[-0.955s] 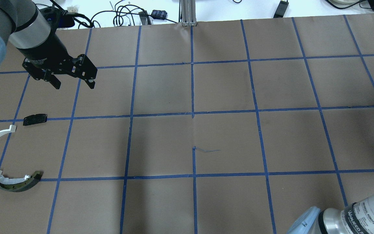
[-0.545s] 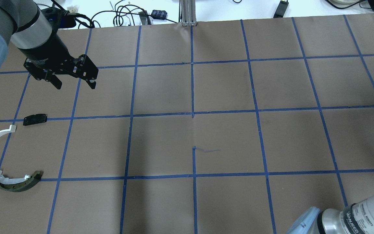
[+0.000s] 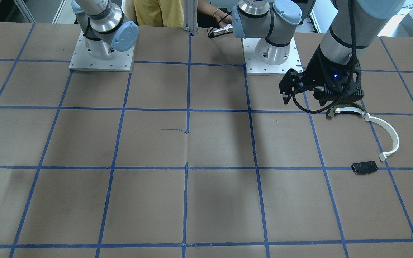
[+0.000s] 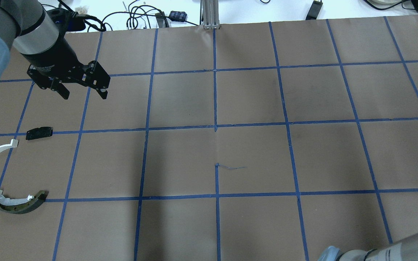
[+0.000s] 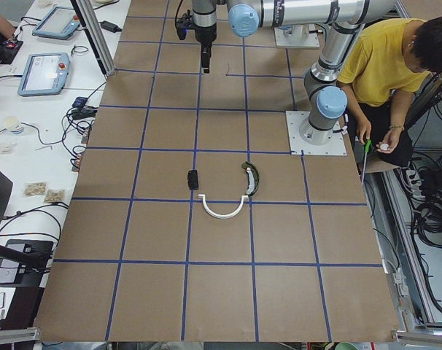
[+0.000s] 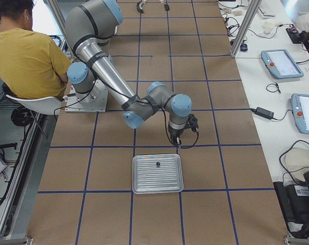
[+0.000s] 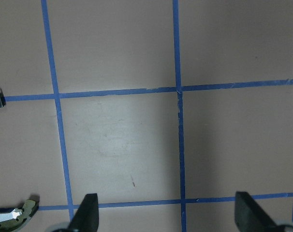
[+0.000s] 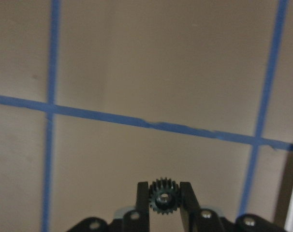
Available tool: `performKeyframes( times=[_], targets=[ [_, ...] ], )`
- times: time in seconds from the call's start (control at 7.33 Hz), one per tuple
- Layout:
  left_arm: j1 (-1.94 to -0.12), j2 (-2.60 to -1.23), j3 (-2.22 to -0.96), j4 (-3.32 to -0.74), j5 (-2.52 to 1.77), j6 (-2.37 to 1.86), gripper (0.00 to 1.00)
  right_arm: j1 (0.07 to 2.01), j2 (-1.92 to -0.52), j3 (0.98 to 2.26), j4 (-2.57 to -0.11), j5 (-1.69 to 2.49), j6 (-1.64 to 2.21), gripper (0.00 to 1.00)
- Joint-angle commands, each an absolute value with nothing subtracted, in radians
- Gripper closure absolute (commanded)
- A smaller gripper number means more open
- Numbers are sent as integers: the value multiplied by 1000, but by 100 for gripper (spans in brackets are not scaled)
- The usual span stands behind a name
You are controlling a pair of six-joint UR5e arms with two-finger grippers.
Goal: Place bearing gear from tray to pile
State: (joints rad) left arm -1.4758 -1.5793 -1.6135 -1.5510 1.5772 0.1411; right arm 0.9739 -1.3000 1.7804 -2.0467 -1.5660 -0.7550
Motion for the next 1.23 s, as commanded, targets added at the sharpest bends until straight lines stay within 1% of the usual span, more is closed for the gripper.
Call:
performKeyframes(
  times=[0.0,0.14,0.27,0.41,0.55,0.68,0.82,0.95,1.09],
  targets=[
    [-1476,-1583,-1614,-1551,1575,141,0,1402,-1387,1862,-2112,-1539,-245,100],
    [-1476,-1579,-1614,-1551,1580,141,0,1568,-1382,1873,-2115,-1533,-30,100],
    [-1476,-1580,-1614,-1552,1585,141,0,1707,-1343,1865,-2141,-1513,127,100],
    [-1476,-1580,-1615,-1552,1585,141,0,1864,-1298,1867,-2257,-1513,325,100],
    [-1477,-1586,-1615,-1551,1577,137,0,1973,-1225,1862,-2322,-1511,465,98],
    [-1477,-1582,-1615,-1551,1581,141,0,2035,-1165,1867,-2404,-1511,500,96],
    [-1477,-1578,-1615,-1551,1585,141,0,2054,-1140,1874,-2414,-1512,500,85],
    [-1473,-1586,-1615,-1549,1580,141,0,2056,-1135,1873,-2407,-1511,492,68],
    [-1470,-1586,-1617,-1548,1580,144,0,2054,-1137,1864,-2408,-1511,480,35]
  ],
)
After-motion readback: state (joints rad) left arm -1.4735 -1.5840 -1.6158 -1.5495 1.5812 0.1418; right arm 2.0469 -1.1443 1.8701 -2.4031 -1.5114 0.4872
